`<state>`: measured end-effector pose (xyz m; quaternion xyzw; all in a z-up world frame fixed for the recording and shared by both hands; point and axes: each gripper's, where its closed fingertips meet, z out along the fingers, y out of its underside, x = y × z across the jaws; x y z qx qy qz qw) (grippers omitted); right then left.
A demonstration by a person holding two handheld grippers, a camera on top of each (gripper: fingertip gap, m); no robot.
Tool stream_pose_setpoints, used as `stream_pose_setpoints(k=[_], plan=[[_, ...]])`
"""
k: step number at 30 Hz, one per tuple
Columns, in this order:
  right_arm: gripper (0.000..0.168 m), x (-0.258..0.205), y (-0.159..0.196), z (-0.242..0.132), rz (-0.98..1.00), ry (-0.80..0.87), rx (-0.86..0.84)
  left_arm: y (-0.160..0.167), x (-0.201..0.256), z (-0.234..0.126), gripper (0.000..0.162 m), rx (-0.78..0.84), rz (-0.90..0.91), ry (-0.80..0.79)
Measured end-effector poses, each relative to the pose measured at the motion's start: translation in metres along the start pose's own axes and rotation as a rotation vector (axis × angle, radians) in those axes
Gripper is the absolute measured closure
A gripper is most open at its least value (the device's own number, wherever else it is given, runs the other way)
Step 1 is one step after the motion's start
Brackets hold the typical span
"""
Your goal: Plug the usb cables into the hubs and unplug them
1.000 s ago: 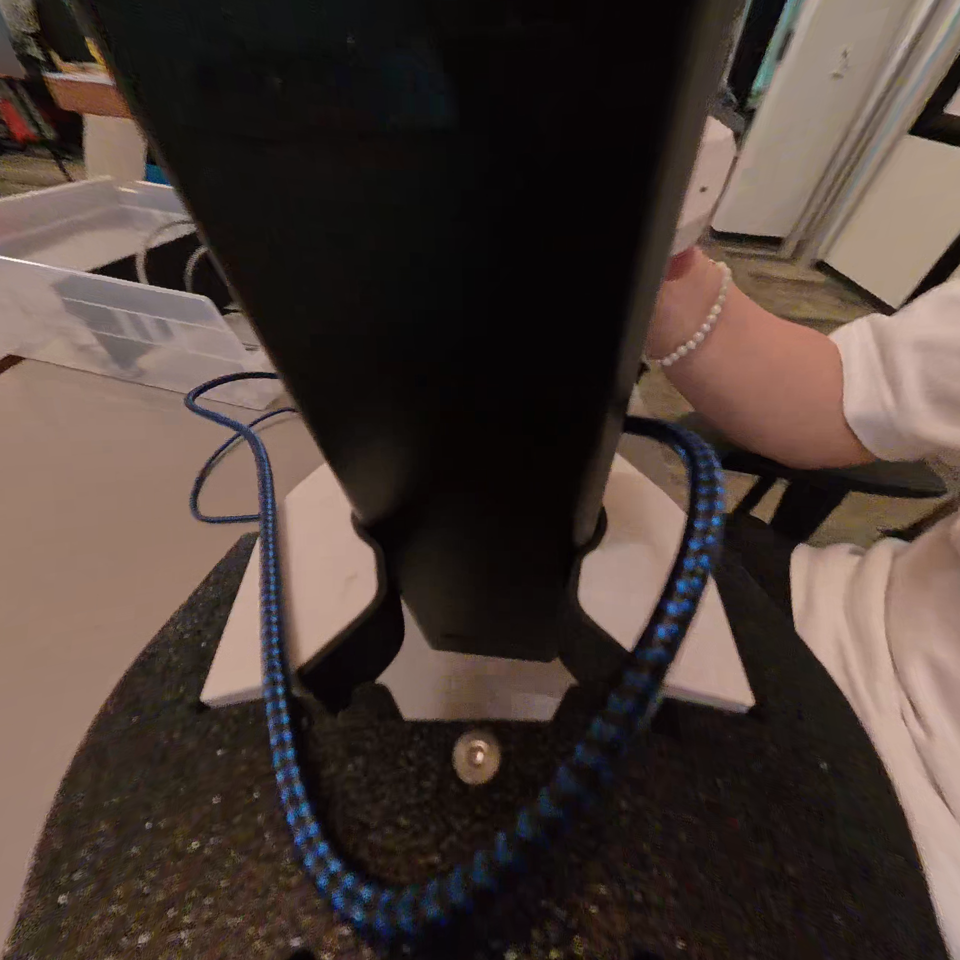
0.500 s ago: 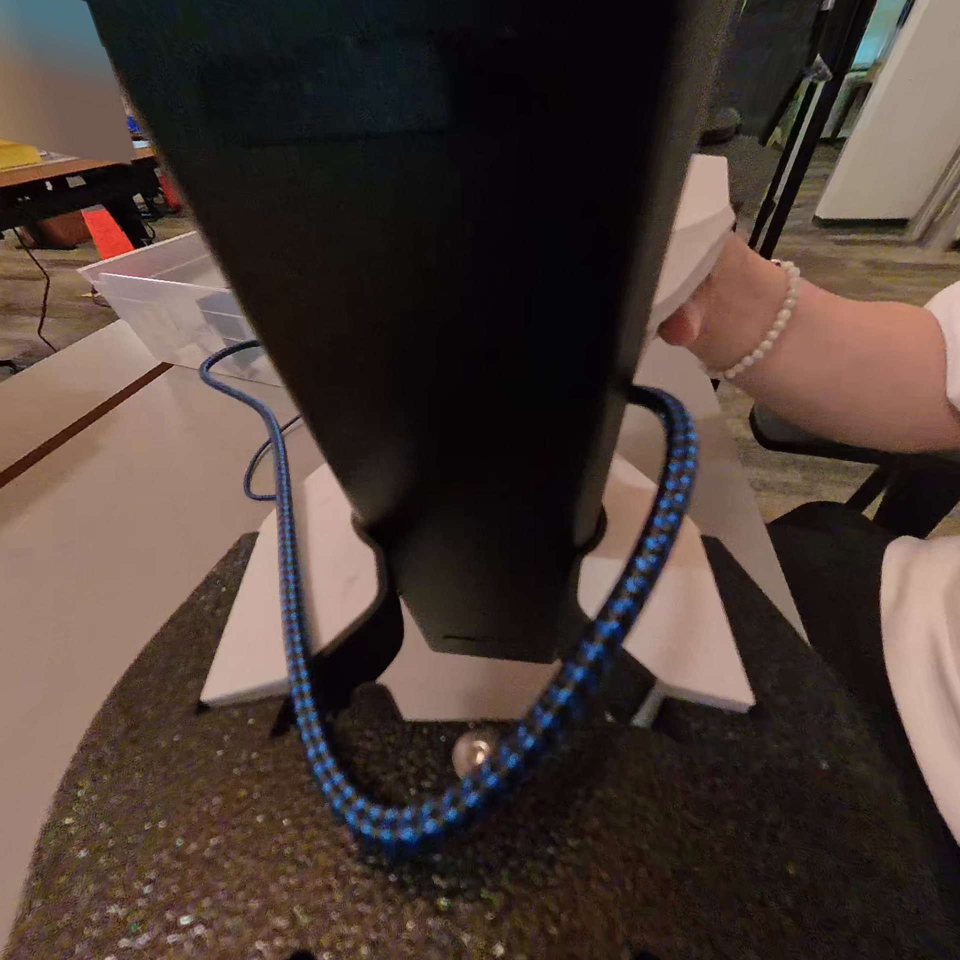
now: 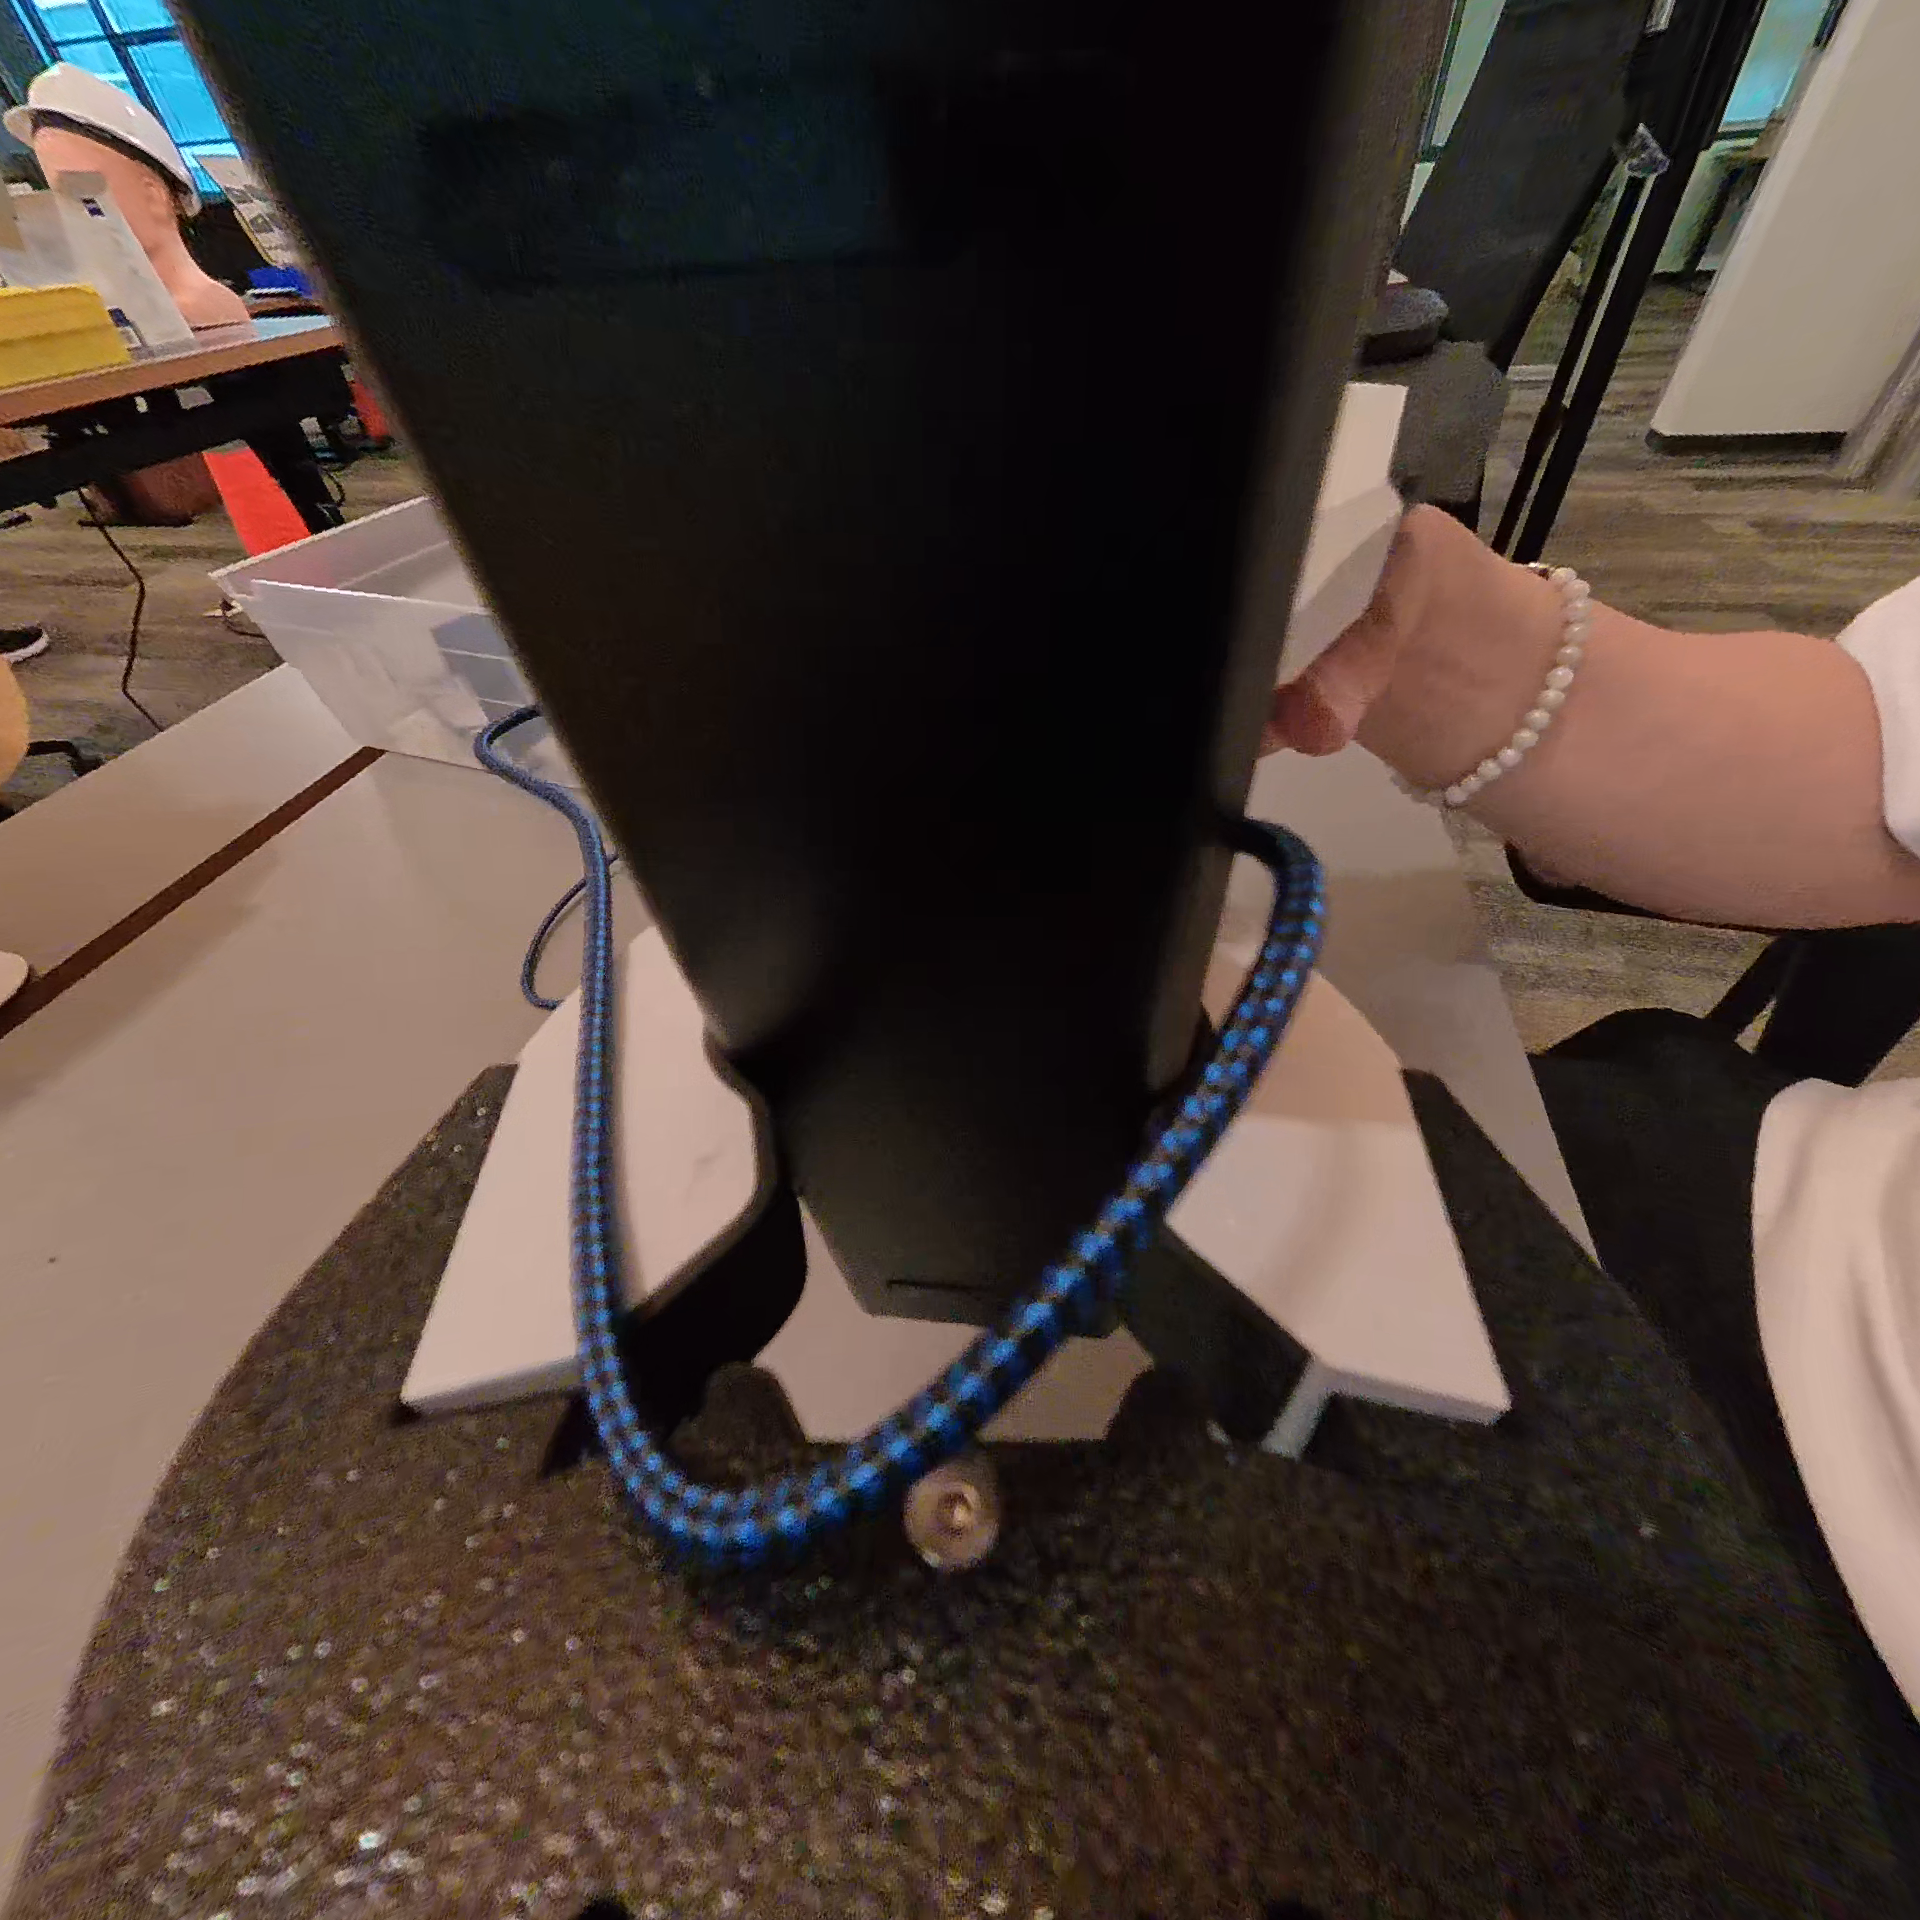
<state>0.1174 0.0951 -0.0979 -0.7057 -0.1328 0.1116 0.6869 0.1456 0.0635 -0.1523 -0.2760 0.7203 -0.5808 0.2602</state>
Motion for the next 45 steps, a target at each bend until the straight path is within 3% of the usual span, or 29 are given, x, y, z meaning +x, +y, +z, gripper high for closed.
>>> stream_pose_setpoints(k=[3,6,10,18,36,38,41,43,45], plan=[[0.121,-0.008,-0.002,-0.011,-0.038,-0.003,-0.026,-0.004,-0.001,-0.003,0.088,0.006,-0.015,-0.002],[0.116,-0.014,-0.012,-0.022,-0.090,0.017,-0.025,-0.004,-0.004,-0.006,0.089,0.008,-0.018,-0.017],[0.129,-0.010,-0.024,-0.031,-0.167,0.082,-0.028,-0.002,-0.007,-0.006,0.089,0.001,-0.017,-0.041],[0.152,-0.013,-0.008,-0.024,-0.158,0.014,-0.067,-0.005,0.002,-0.005,0.089,0.001,0.064,-0.021],[0.161,-0.014,0.004,-0.019,-0.078,-0.057,-0.100,0.000,0.002,-0.006,0.089,0.016,0.107,-0.007],[0.167,-0.011,0.005,-0.019,-0.029,-0.055,-0.107,0.002,-0.002,-0.005,0.089,-0.004,0.110,-0.038],[0.168,-0.035,0.007,-0.015,-0.040,-0.184,-0.140,0.007,-0.027,-0.006,0.089,-0.027,0.004,-0.173],[0.168,-0.019,0.017,-0.010,-0.189,-0.019,-0.227,0.010,-0.023,-0.009,0.089,-0.006,-0.021,-0.103],[0.168,-0.004,0.009,-0.013,-0.249,0.092,-0.195,0.011,-0.019,-0.013,0.089,-0.019,0.059,-0.093]])
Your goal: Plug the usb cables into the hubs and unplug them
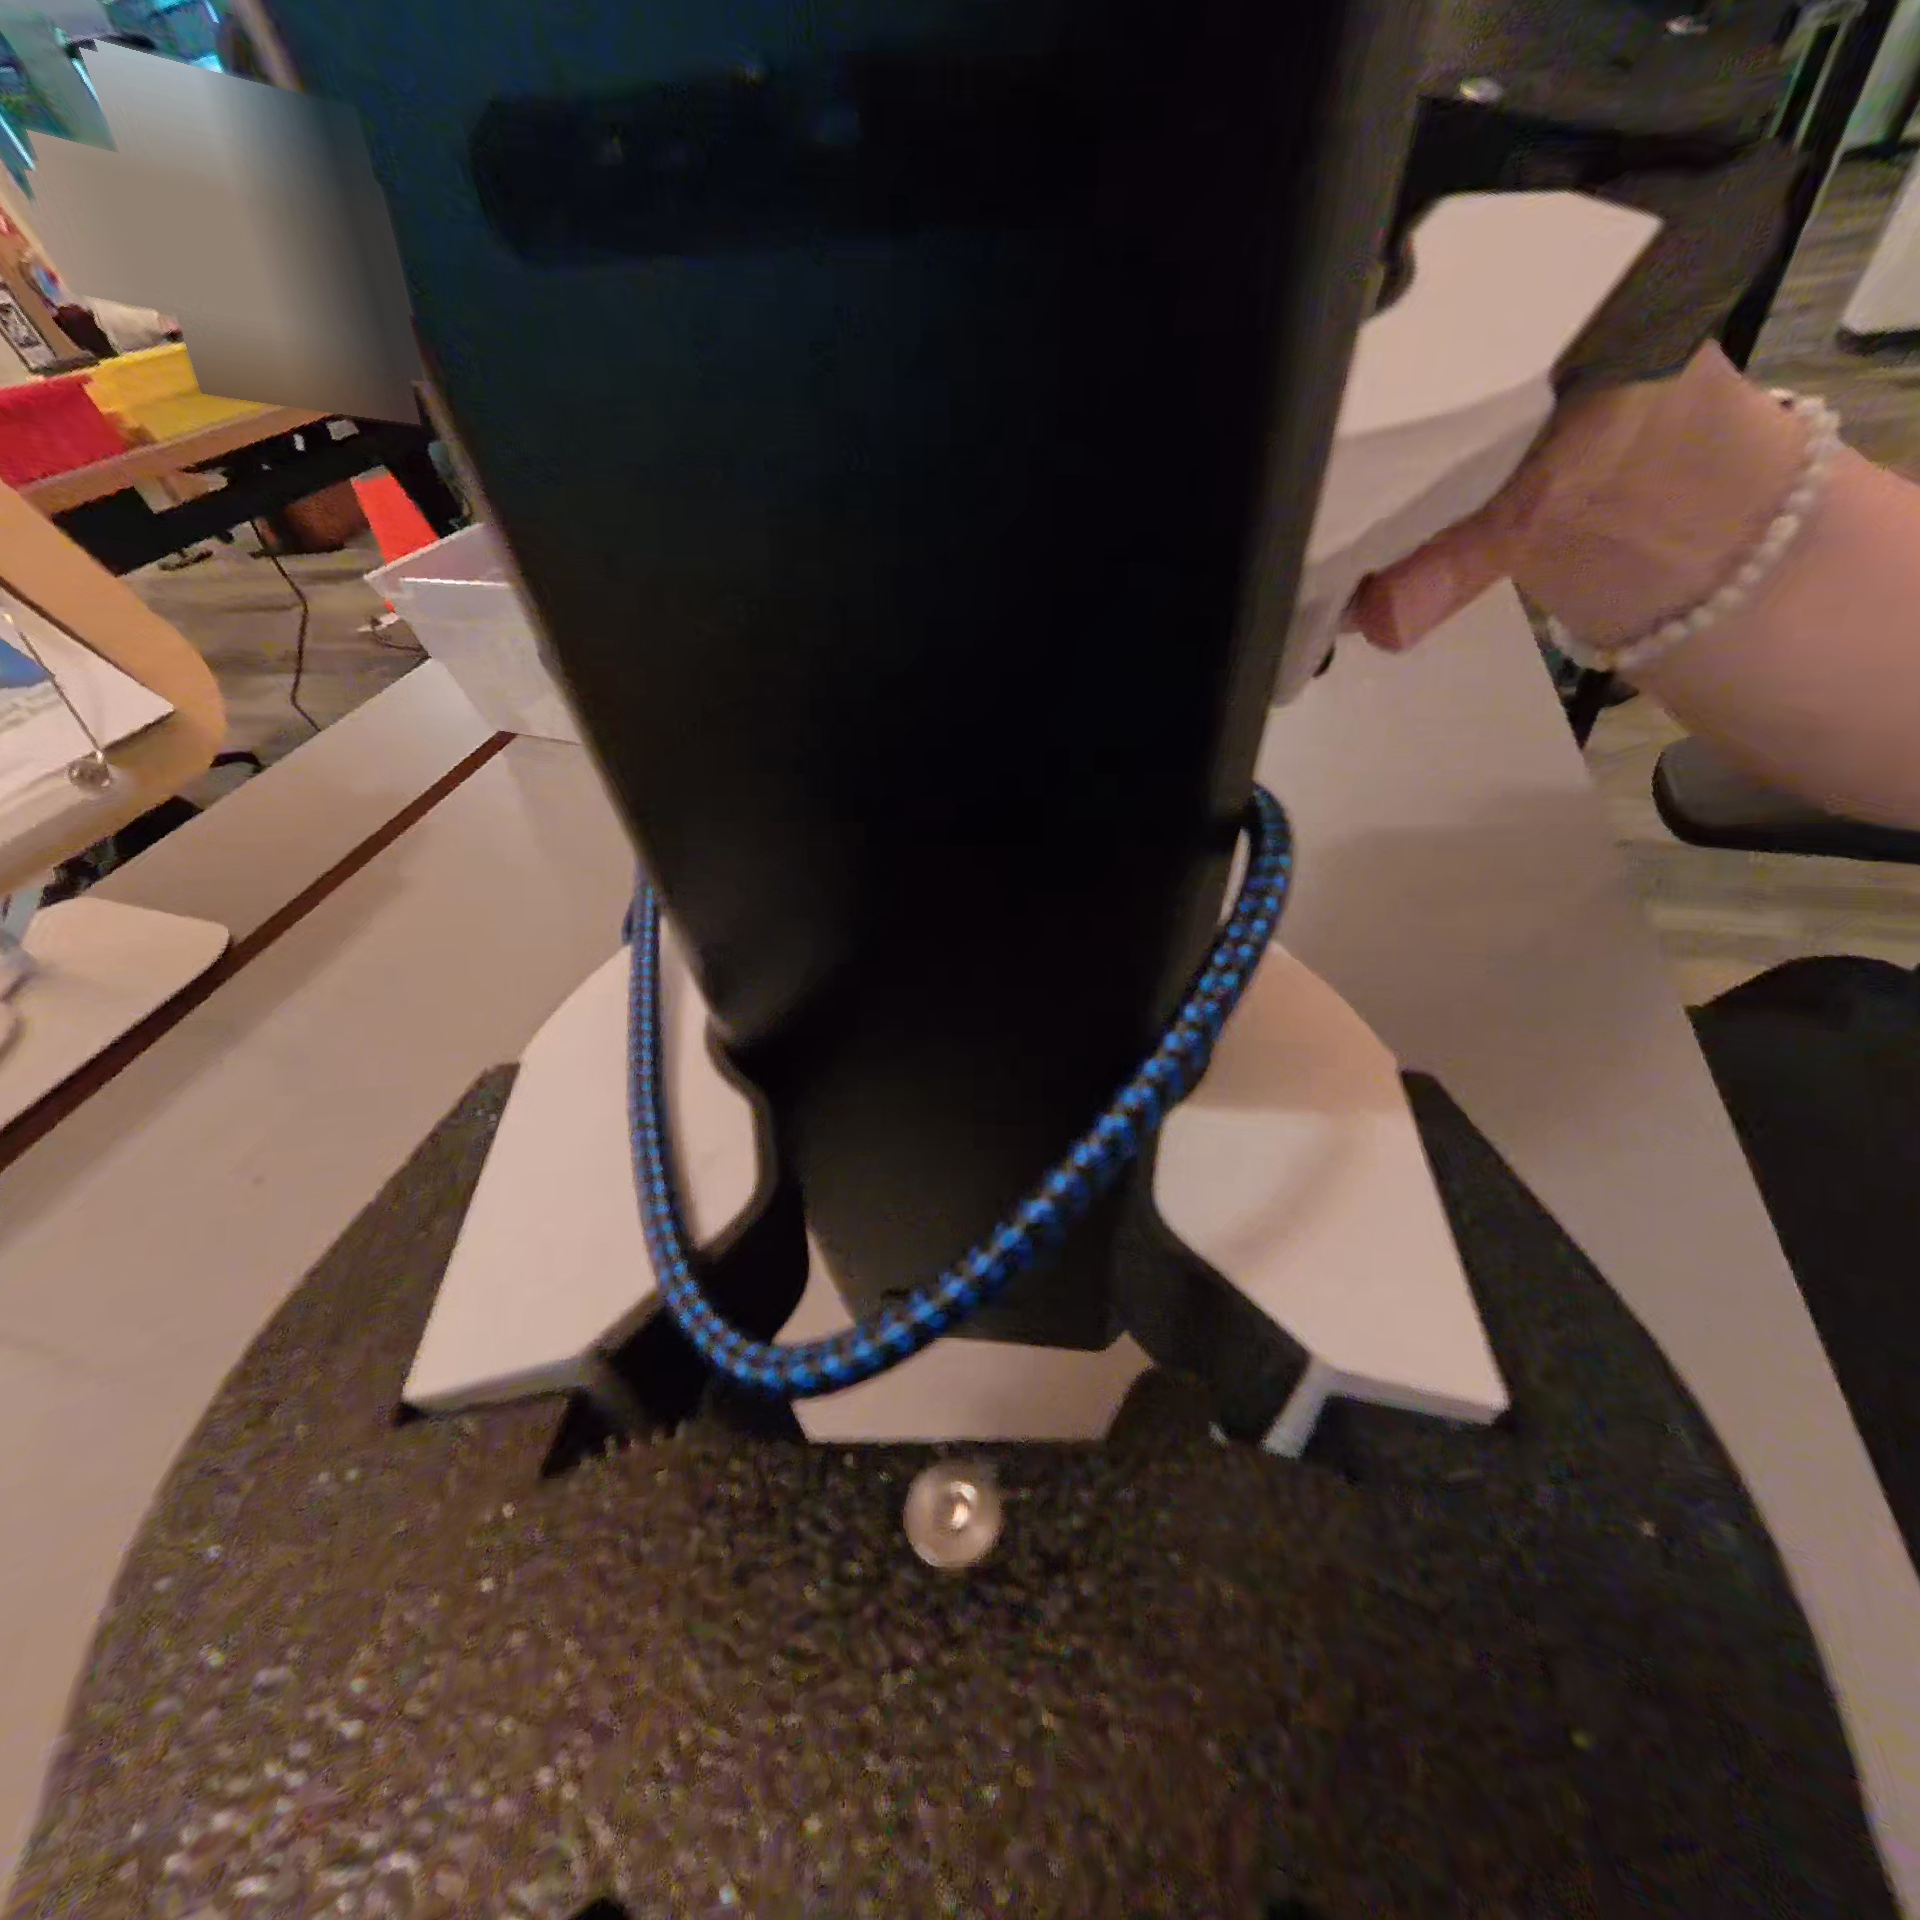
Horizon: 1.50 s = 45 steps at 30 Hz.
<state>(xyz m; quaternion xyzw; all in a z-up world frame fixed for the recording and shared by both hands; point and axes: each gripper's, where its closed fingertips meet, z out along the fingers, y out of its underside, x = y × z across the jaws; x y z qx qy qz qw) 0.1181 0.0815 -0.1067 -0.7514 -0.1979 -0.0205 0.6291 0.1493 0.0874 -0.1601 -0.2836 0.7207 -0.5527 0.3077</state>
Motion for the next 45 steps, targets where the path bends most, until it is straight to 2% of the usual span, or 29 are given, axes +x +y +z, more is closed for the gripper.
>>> stream_pose_setpoints(k=[2,4,5,10,21,24,26,34,38,41,45], plan=[[0.167,-0.001,-0.006,-0.006,0.057,-0.045,0.061,-0.002,0.006,0.001,0.089,-0.008,0.044,0.017],[0.155,0.000,-0.008,-0.007,0.122,-0.080,0.101,-0.005,0.014,0.004,0.089,0.002,0.073,0.048],[0.154,-0.003,-0.007,-0.007,0.132,-0.102,0.103,-0.004,0.018,0.006,0.089,-0.001,0.083,0.059],[0.153,-0.010,0.003,-0.002,0.078,-0.127,0.055,-0.002,0.025,0.012,0.089,-0.007,0.087,0.090],[0.143,-0.016,-0.002,-0.004,0.052,-0.175,0.111,-0.010,0.030,0.009,0.090,0.039,0.090,0.119],[0.145,-0.019,-0.001,-0.002,0.046,-0.186,0.110,-0.013,0.032,0.009,0.089,0.058,0.087,0.127],[0.152,-0.021,-0.003,-0.002,0.042,-0.196,0.121,-0.014,0.033,0.009,0.089,0.062,0.095,0.127],[0.151,-0.014,-0.004,0.004,0.125,-0.174,0.098,-0.015,0.023,0.008,0.090,0.089,0.071,0.072],[0.151,-0.013,-0.006,0.007,0.054,-0.111,0.051,-0.019,0.026,0.007,0.090,0.153,-0.006,0.127],[0.152,-0.013,-0.008,0.001,0.089,-0.163,0.086,-0.028,0.031,0.001,0.090,0.205,-0.003,0.164],[0.152,-0.015,-0.006,0.001,0.116,-0.175,0.077,-0.023,0.028,0.002,0.090,0.156,0.048,0.129]])
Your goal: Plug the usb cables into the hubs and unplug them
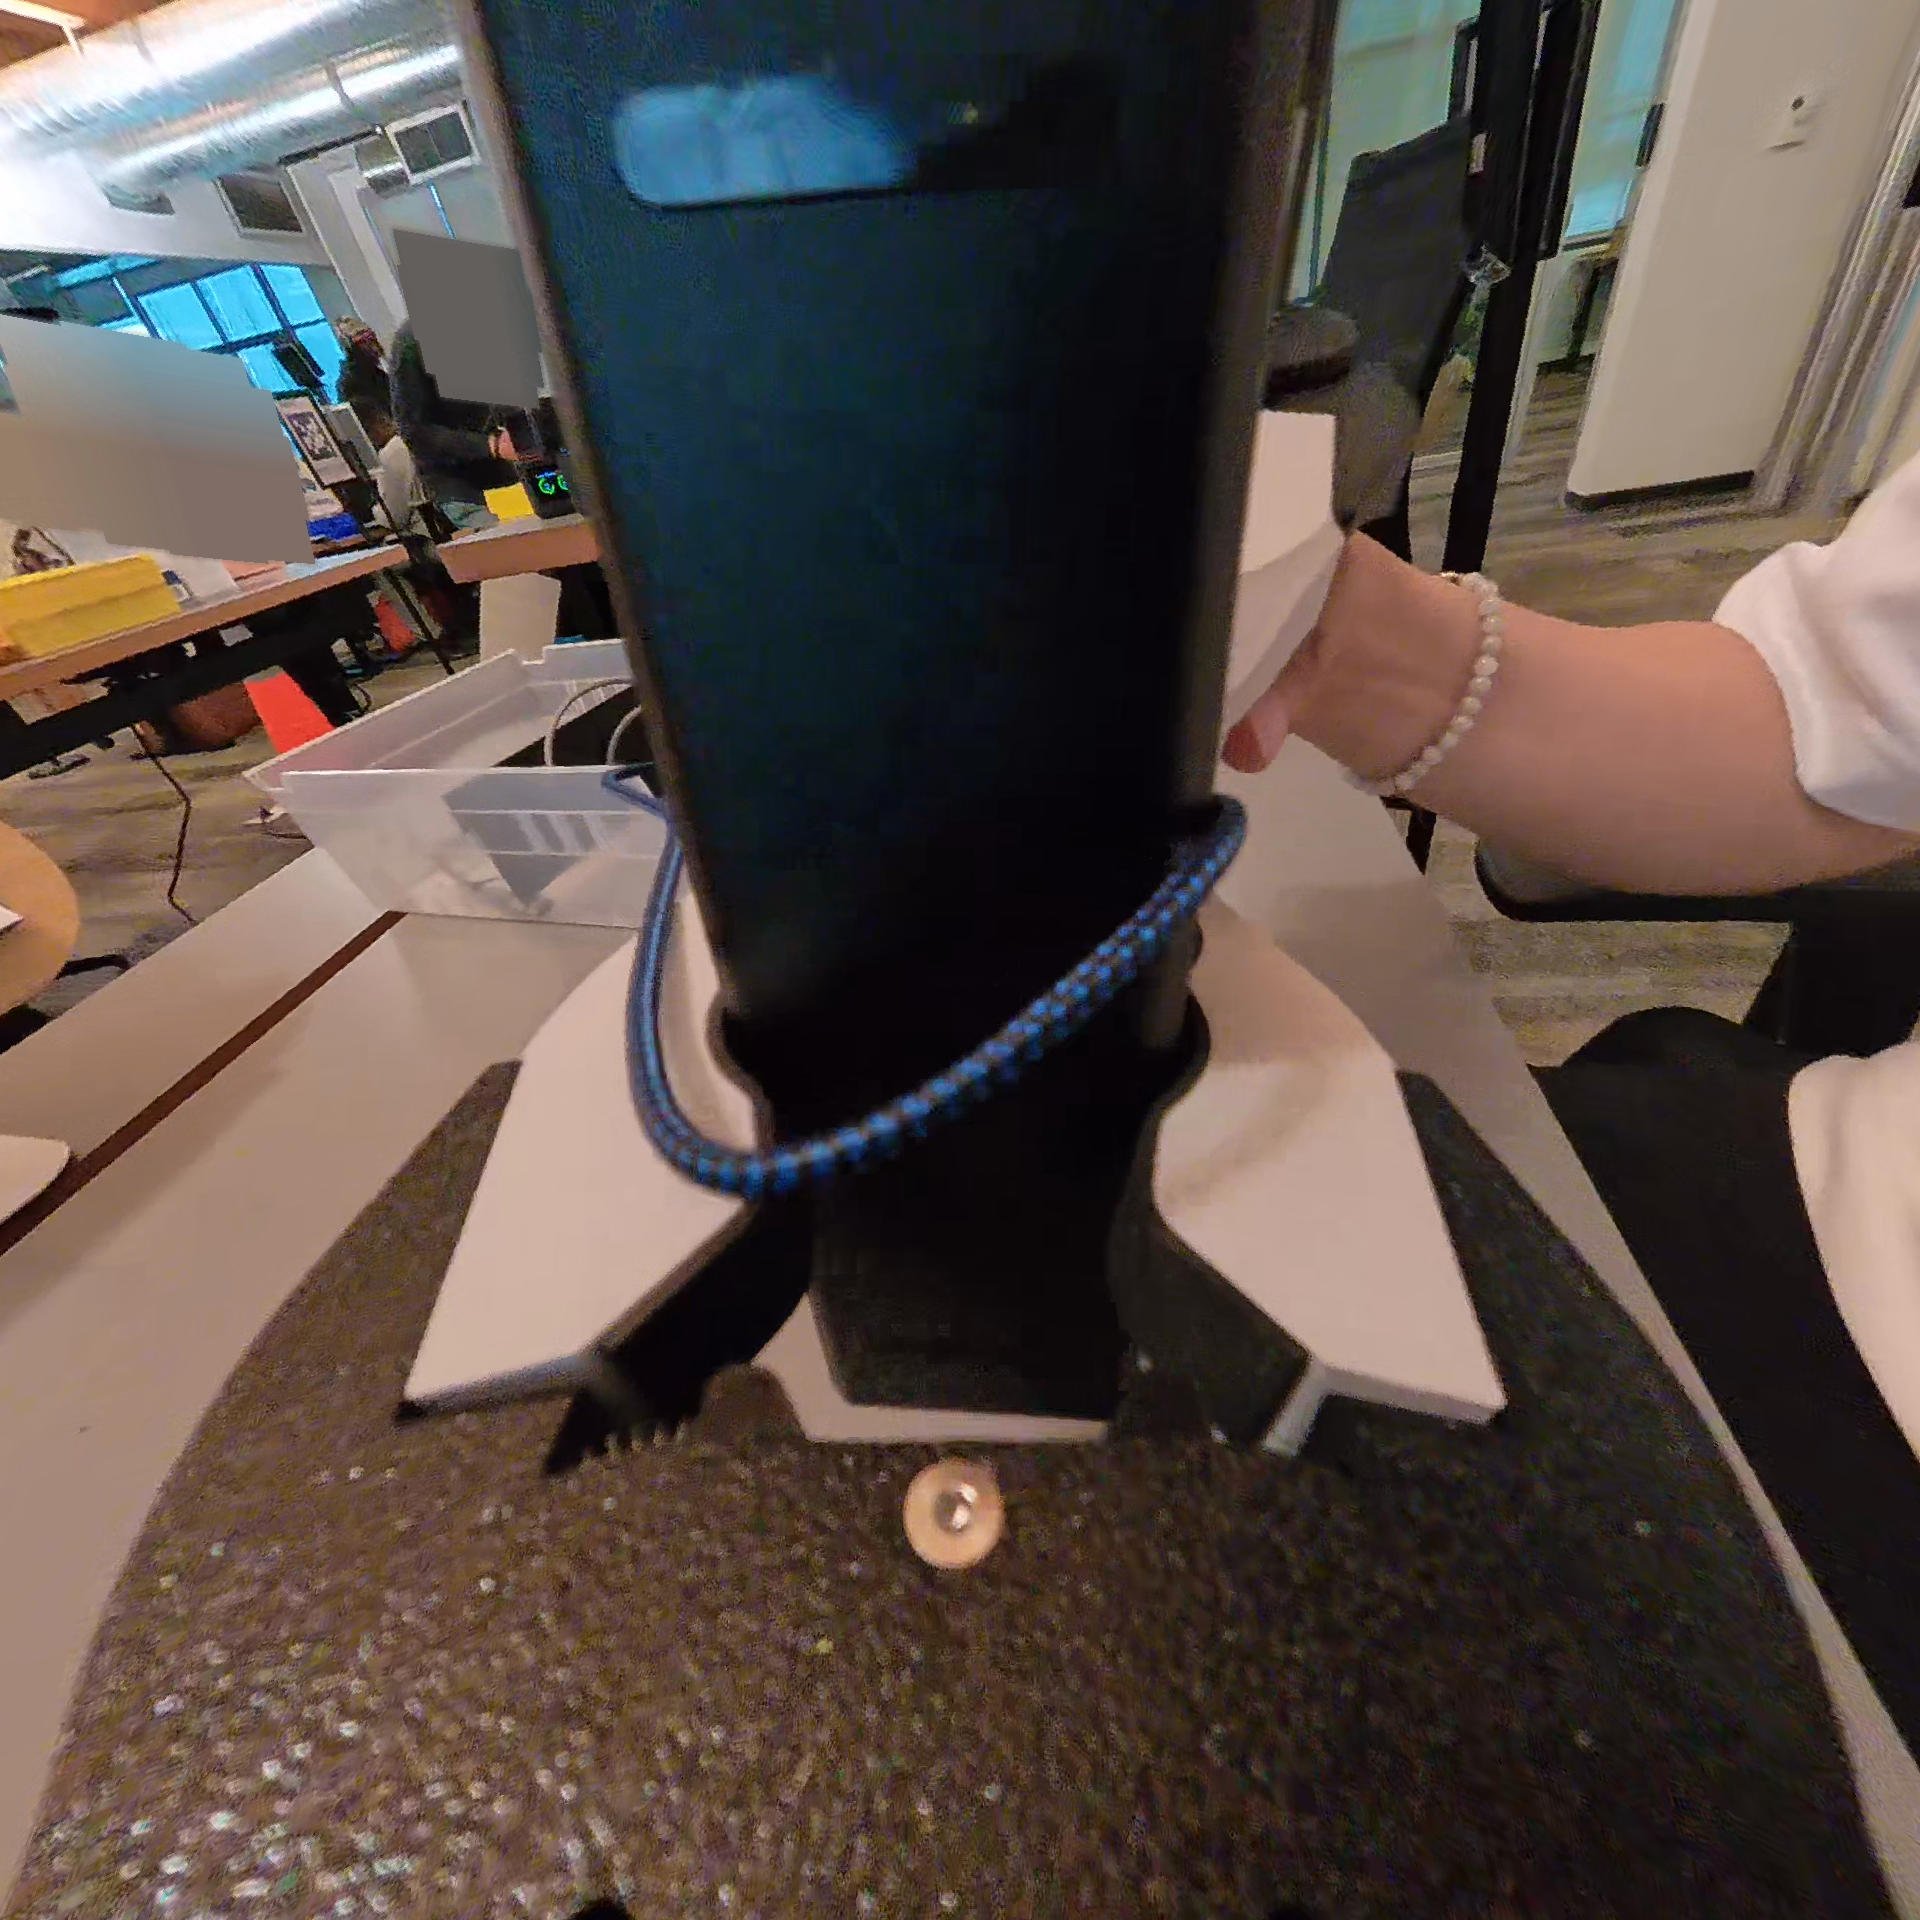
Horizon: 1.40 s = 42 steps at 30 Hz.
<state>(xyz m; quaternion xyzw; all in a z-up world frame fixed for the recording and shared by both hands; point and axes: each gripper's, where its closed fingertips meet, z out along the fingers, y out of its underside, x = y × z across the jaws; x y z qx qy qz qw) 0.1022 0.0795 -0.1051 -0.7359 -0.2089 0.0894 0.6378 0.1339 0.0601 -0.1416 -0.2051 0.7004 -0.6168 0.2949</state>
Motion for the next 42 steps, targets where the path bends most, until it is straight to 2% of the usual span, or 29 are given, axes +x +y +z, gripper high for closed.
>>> stream_pose_setpoints(k=[2,3,4,6,7,10,11,13,14,16,19,22,24,26,30,34,39,42], plan=[[0.152,-0.001,-0.005,0.003,-0.046,0.045,-0.032,-0.002,-0.002,0.000,0.090,0.014,-0.002,-0.016],[0.165,-0.001,-0.005,0.001,-0.073,0.050,-0.043,0.001,-0.006,0.000,0.090,0.004,-0.019,-0.036],[0.168,0.012,-0.017,-0.008,-0.058,0.141,0.037,0.005,-0.012,-0.003,0.090,-0.006,-0.051,-0.054],[0.168,0.051,-0.015,-0.043,0.011,0.292,0.050,0.006,-0.023,-0.017,0.090,0.068,-0.137,-0.061],[0.168,0.061,-0.010,-0.057,0.074,0.298,0.062,0.002,-0.031,-0.024,0.090,0.110,-0.181,-0.087],[0.168,0.045,-0.020,-0.066,0.155,0.144,0.174,0.000,-0.037,-0.033,0.090,0.076,-0.112,-0.114],[0.167,0.039,-0.019,-0.060,0.145,0.119,0.153,0.000,-0.033,-0.031,0.090,0.065,-0.081,-0.101],[0.148,0.024,-0.008,-0.038,0.105,0.058,0.058,-0.003,-0.024,-0.025,0.090,0.071,-0.065,-0.060],[0.144,0.017,-0.003,-0.028,0.068,0.043,0.028,-0.003,-0.019,-0.021,0.090,0.069,-0.057,-0.043],[0.148,0.006,-0.002,-0.012,0.009,0.025,0.021,0.000,-0.011,-0.014,0.090,0.049,-0.035,-0.008],[0.168,0.001,-0.007,-0.002,0.008,0.022,0.046,0.000,-0.003,-0.008,0.091,0.047,-0.029,0.021],[0.166,0.000,-0.005,-0.003,0.008,0.013,0.032,-0.001,-0.001,-0.007,0.091,0.057,-0.039,0.030],[0.150,-0.003,-0.003,-0.005,0.018,-0.011,0.015,-0.001,-0.002,-0.007,0.091,0.067,-0.042,0.028],[0.146,0.000,-0.002,-0.006,0.022,0.003,0.016,-0.002,-0.002,-0.008,0.091,0.077,-0.049,0.027],[0.162,0.003,-0.004,-0.006,0.041,0.009,0.040,-0.004,-0.002,-0.009,0.091,0.092,-0.047,0.034],[0.162,0.004,-0.002,-0.005,0.077,0.001,0.039,-0.002,-0.003,-0.009,0.091,0.099,-0.047,0.025],[0.154,0.007,0.002,-0.004,0.087,0.011,0.024,-0.002,-0.003,-0.009,0.091,0.105,-0.048,0.026],[0.161,0.003,-0.001,-0.003,0.097,-0.015,0.041,-0.004,-0.003,-0.010,0.091,0.117,-0.053,0.027]])
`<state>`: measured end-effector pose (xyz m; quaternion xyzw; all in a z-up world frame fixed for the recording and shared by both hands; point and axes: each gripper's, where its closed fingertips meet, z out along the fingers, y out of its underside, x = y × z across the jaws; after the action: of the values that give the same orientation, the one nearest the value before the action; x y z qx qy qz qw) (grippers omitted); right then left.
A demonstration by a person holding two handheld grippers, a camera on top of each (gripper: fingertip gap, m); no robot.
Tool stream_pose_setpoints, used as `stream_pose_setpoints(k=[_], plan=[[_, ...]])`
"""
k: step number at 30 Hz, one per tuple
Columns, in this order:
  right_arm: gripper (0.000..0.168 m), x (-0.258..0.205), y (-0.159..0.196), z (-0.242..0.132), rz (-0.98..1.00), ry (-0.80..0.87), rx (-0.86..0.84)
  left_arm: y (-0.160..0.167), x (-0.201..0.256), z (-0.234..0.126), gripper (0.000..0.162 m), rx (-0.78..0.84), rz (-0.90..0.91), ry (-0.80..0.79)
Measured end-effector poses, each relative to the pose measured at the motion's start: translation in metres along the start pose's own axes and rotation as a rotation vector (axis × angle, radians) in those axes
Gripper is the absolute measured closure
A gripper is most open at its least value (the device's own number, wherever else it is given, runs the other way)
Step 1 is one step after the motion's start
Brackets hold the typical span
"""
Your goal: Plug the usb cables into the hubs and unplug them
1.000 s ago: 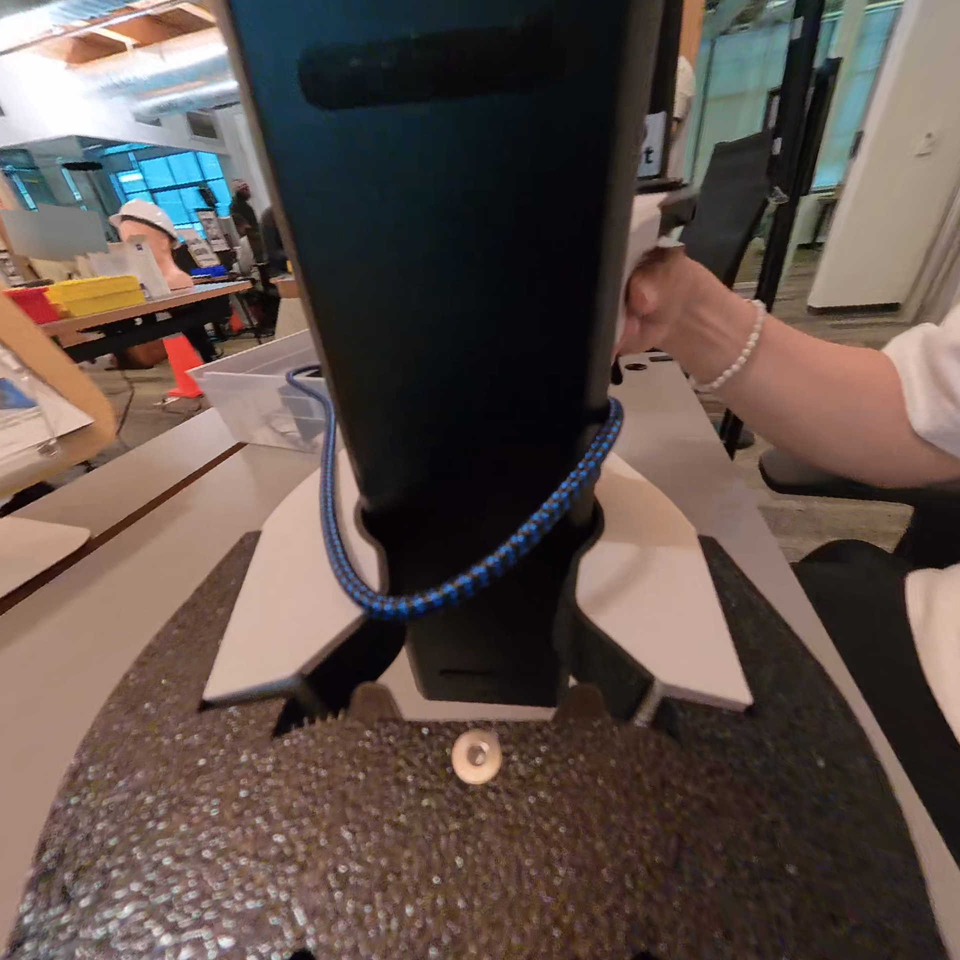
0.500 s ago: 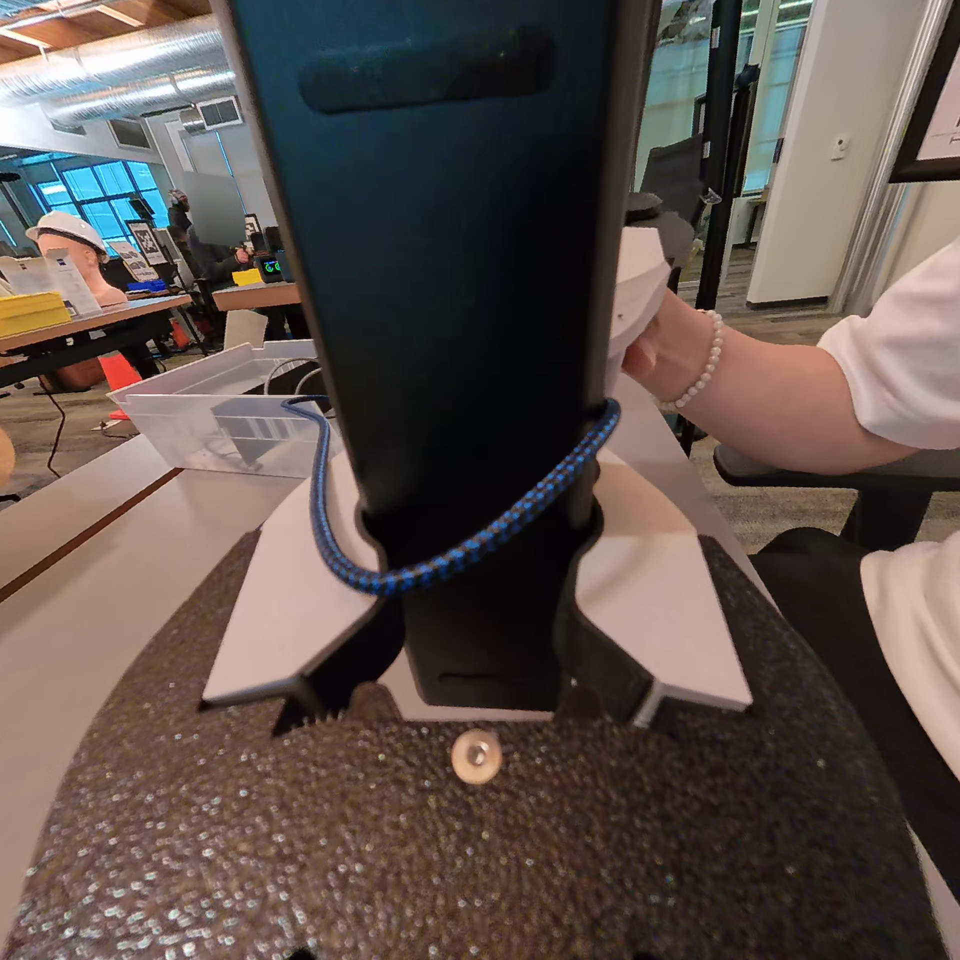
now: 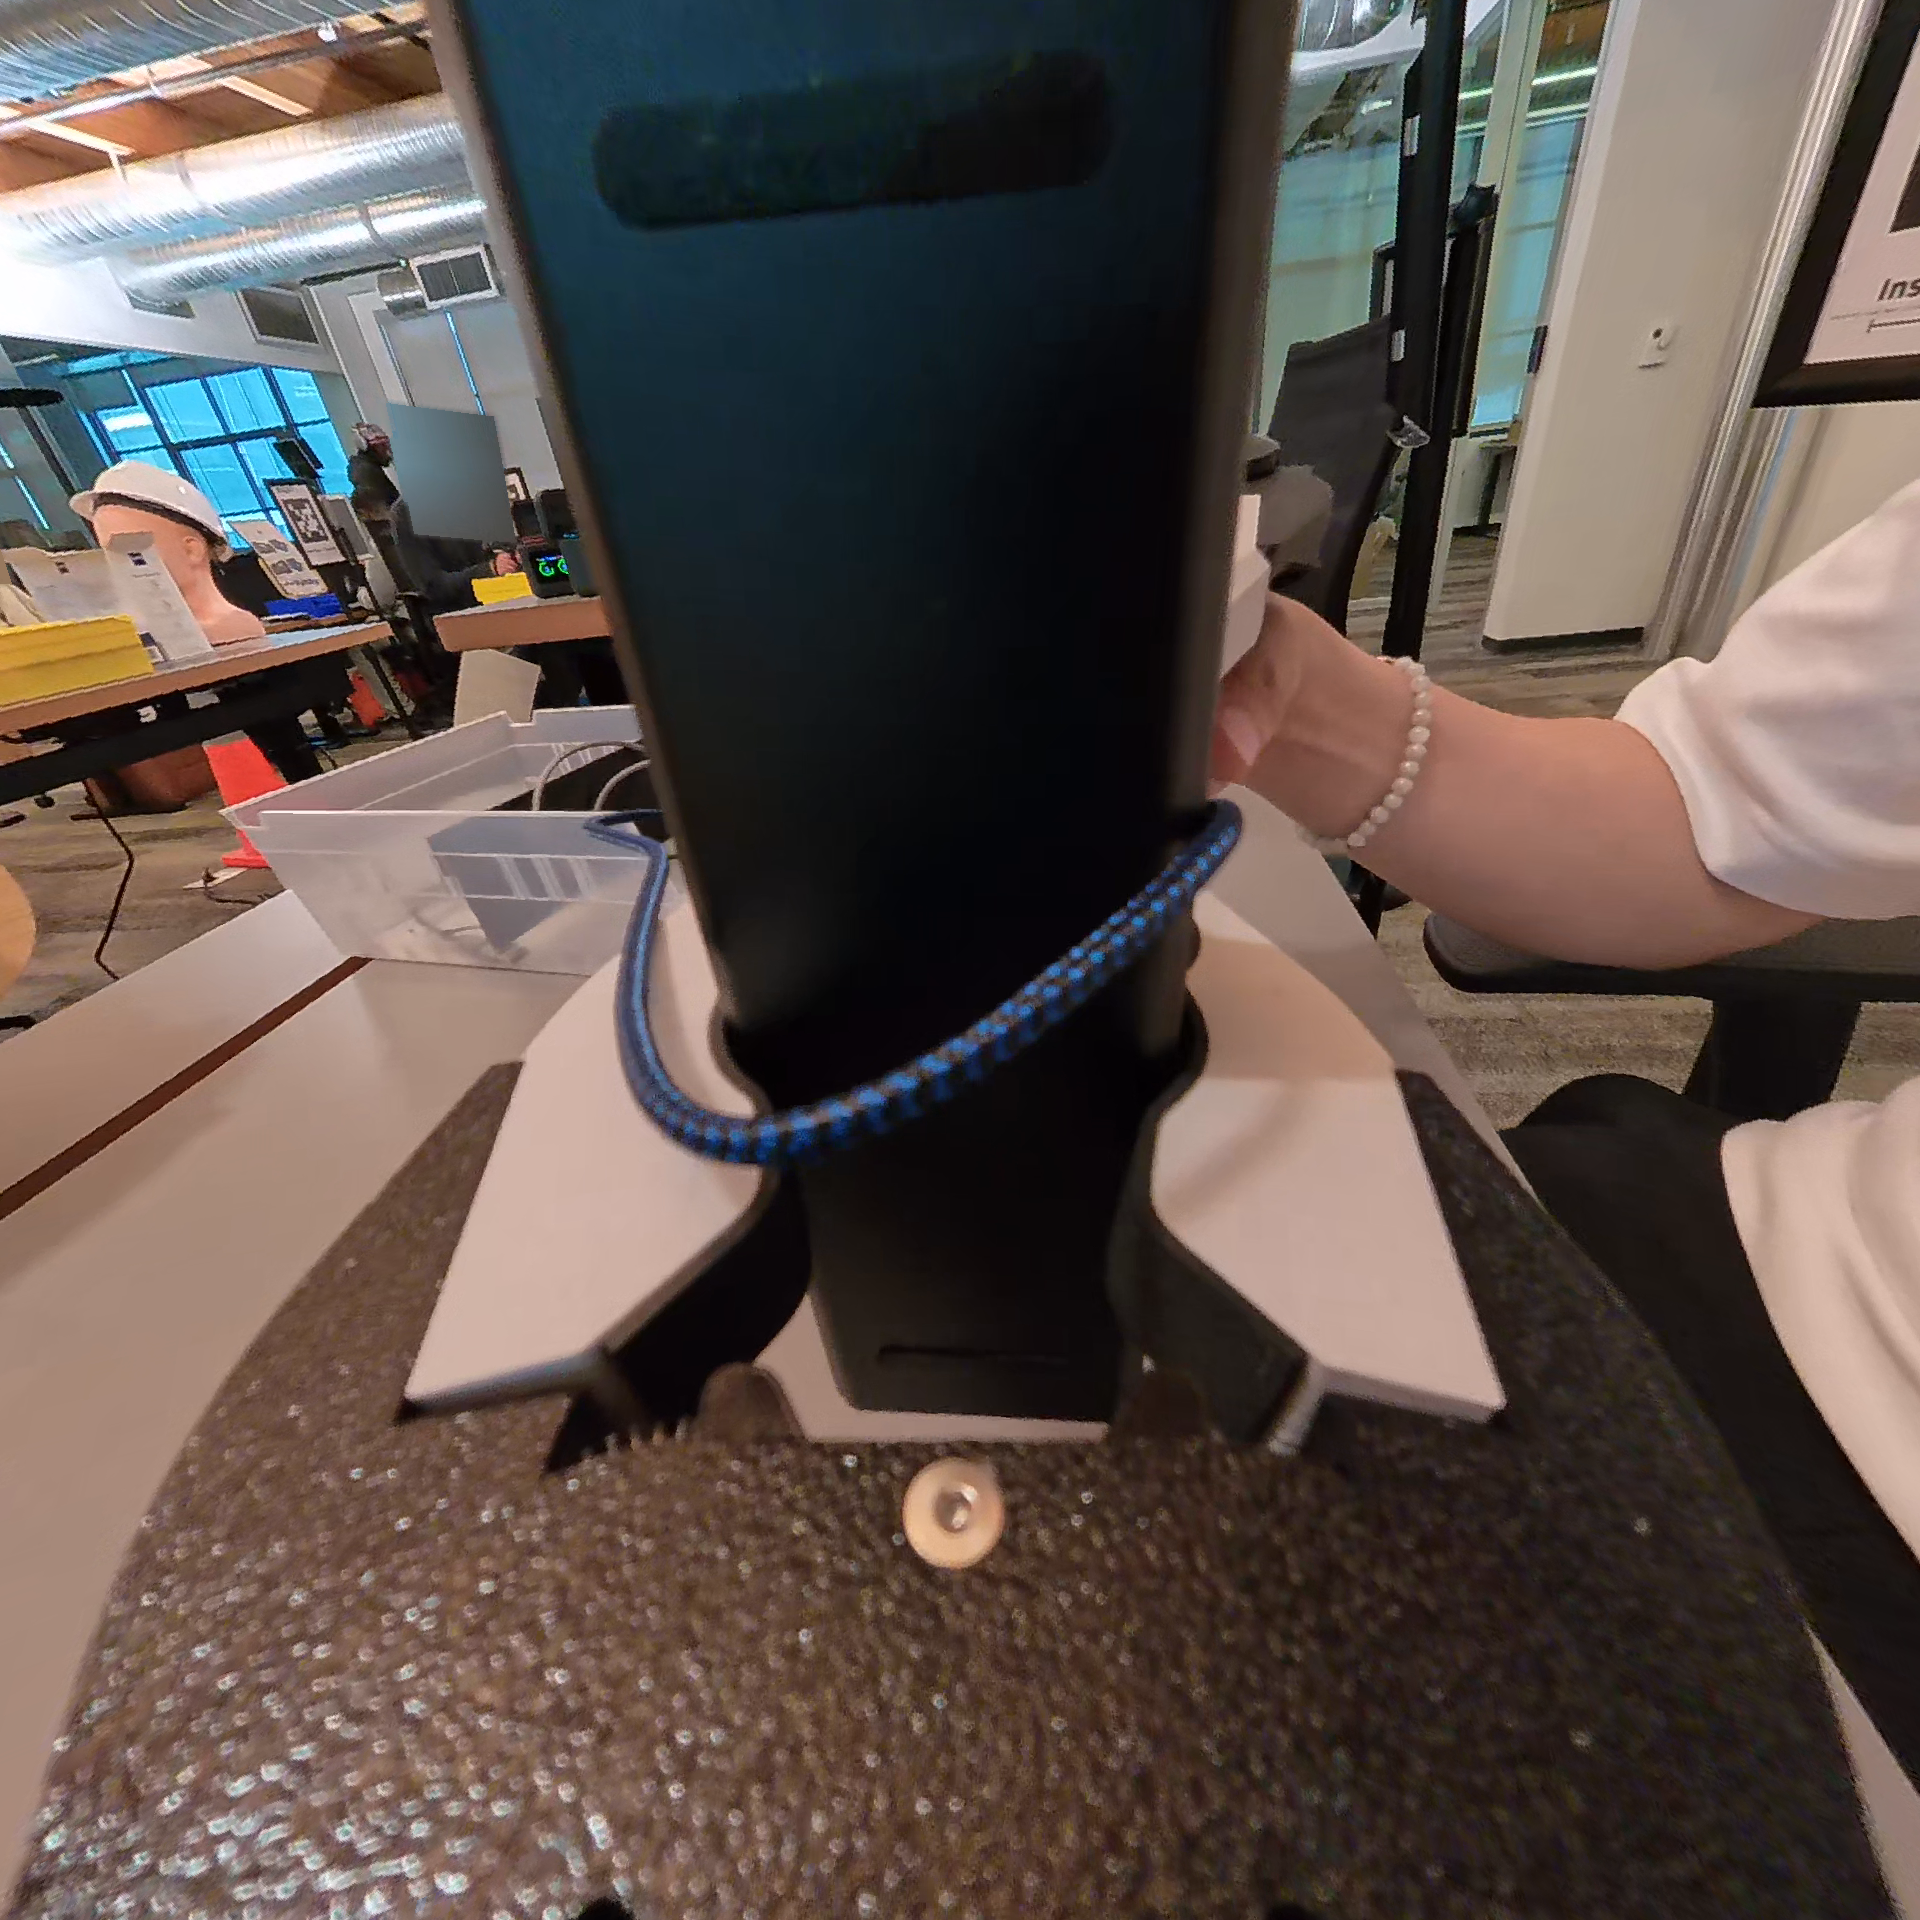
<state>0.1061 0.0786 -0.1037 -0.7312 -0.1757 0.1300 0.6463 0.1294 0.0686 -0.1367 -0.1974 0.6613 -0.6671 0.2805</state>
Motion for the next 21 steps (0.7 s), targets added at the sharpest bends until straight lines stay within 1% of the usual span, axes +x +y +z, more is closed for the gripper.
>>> stream_pose_setpoints(k=[6,9,12,16,17,19,20,21], plan=[[0.161,0.008,-0.001,0.003,0.001,0.062,-0.024,0.003,-0.011,0.000,0.090,-0.017,-0.018,-0.072],[0.161,0.010,0.002,0.002,-0.059,0.102,-0.073,0.005,-0.010,0.001,0.091,0.001,-0.059,-0.054],[0.161,0.010,0.002,0.001,0.028,0.052,-0.040,-0.001,-0.005,-0.001,0.090,0.049,-0.076,-0.005],[0.161,0.005,0.002,0.001,0.087,0.019,-0.042,0.003,-0.008,-0.001,0.090,-0.004,-0.036,-0.040],[0.161,0.004,-0.001,0.002,0.080,0.021,-0.044,0.004,-0.007,0.000,0.090,-0.007,-0.031,-0.039],[0.161,0.011,0.004,0.001,0.036,0.088,-0.090,0.007,-0.011,0.000,0.091,-0.020,-0.059,-0.054],[0.161,0.015,0.007,0.000,0.044,0.096,-0.096,0.007,-0.011,0.000,0.091,-0.012,-0.086,-0.046],[0.161,0.017,0.007,0.000,0.082,0.083,-0.068,0.005,-0.012,-0.001,0.090,0.007,-0.098,-0.044]])
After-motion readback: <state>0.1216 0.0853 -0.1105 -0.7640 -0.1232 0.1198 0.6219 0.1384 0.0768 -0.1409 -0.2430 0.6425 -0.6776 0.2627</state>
